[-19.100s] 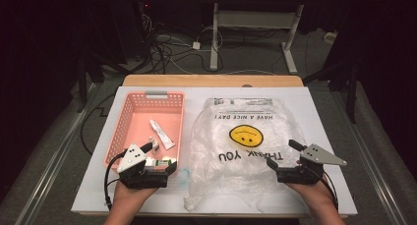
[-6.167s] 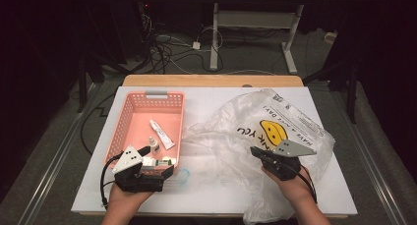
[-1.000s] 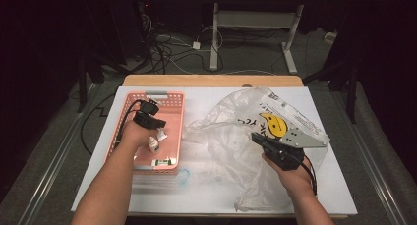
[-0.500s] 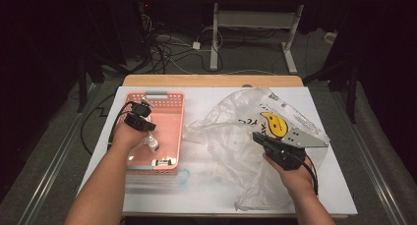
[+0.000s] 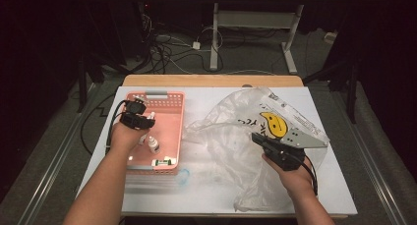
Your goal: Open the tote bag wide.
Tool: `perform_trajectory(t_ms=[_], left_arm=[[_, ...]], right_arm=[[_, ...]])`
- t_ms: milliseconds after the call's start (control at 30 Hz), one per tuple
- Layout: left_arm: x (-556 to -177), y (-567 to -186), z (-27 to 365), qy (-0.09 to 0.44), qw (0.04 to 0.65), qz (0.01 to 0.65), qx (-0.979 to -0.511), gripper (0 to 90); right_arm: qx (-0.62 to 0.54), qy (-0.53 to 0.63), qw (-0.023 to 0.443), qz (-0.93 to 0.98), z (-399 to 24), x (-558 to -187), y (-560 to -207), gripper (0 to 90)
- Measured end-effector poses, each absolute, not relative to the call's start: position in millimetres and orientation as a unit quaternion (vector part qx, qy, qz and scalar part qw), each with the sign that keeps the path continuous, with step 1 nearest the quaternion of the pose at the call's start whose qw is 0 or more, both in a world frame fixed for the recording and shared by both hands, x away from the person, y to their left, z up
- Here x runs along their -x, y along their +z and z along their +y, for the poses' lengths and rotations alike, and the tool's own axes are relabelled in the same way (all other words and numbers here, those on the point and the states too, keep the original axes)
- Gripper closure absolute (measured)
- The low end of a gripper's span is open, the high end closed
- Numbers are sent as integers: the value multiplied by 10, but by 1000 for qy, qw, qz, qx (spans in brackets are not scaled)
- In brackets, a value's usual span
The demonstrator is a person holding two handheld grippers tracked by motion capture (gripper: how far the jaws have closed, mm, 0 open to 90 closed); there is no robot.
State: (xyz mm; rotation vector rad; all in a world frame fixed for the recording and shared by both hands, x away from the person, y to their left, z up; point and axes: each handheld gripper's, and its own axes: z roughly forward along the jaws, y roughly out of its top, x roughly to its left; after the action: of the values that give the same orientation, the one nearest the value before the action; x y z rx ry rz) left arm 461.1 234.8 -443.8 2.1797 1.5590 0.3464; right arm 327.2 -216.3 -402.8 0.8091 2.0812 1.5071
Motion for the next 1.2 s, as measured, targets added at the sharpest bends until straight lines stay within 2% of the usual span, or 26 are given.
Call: perform_trajectory(t_ms=[100, 233, 333, 467, 533, 800, 1200], left_arm=[[-4676, -4510, 2348, 115, 209, 576, -782, 443], [-4726, -4597, 2334, 102, 184, 582, -786, 441], [-4740, -4627, 2346, 94, 176, 586, -786, 484], [-4732, -4623, 2348, 92, 177, 582, -789, 645], [-4731, -4627, 2338, 94, 177, 582, -788, 671], [-4731, -4595, 2355, 85, 182, 580, -790, 683], [-4572, -4337, 2379, 95, 226, 567, -787, 682]], right_arm=[[-295, 546, 221, 752, -2172, -3274, -4027, 900], [-294, 547, 219, 753, -2179, -3280, -4033, 900], [-293, 545, 219, 754, -2174, -3280, -4039, 900], [-292, 546, 218, 754, -2166, -3276, -4042, 900], [-292, 546, 217, 754, -2167, -3275, -4042, 900], [-291, 549, 219, 752, -2189, -3277, -4030, 900], [-289, 550, 223, 751, -2194, -3265, -4007, 900]])
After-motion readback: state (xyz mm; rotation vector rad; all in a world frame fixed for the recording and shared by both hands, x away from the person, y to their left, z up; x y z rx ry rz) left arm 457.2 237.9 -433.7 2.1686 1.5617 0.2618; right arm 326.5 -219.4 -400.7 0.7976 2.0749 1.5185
